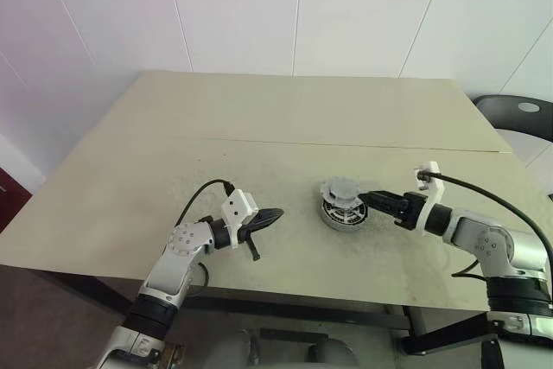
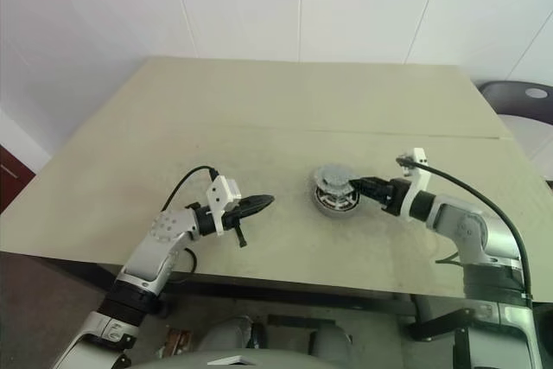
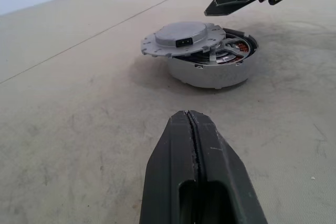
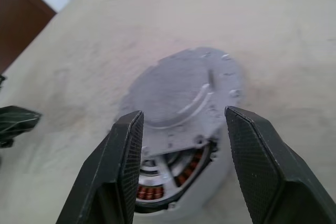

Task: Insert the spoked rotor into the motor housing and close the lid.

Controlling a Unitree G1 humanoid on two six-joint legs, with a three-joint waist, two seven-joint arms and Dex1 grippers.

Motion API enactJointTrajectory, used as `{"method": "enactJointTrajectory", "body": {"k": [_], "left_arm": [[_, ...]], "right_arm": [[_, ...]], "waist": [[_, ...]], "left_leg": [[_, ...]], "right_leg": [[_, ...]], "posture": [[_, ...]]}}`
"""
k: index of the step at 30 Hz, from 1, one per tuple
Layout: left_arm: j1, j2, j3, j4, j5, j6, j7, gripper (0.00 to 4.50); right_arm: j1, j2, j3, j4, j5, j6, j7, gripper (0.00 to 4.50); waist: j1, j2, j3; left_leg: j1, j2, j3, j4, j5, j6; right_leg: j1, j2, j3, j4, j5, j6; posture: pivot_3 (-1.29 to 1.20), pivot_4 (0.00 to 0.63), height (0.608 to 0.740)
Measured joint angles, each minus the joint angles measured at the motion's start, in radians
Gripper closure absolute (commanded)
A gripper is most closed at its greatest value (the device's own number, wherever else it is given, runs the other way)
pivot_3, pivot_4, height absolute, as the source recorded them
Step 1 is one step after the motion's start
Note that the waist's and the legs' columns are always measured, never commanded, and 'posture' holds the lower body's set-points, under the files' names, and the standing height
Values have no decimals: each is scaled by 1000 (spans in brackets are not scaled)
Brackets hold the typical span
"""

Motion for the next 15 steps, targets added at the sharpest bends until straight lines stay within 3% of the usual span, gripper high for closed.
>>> {"method": "enactJointTrajectory", "body": {"k": [11, 15], "left_arm": [[-1, -5, 0, 7, 3, 0, 1, 4500], [-6, -18, 1, 7, -2, 0, 5, 4500]], "right_arm": [[-12, 86, 23, -9, -52, -93, -67, 1915], [-7, 122, 104, -91, -92, -140, -80, 1070]], "waist": [[0, 0, 0], [-1, 0, 0]], "left_leg": [[0, 0, 0, 0, 0, 0], [0, 0, 0, 0, 0, 0]], "right_leg": [[0, 0, 0, 0, 0, 0], [-1, 0, 0, 0, 1, 1]], "posture": [[0, 0, 740], [0, 0, 740]]}}
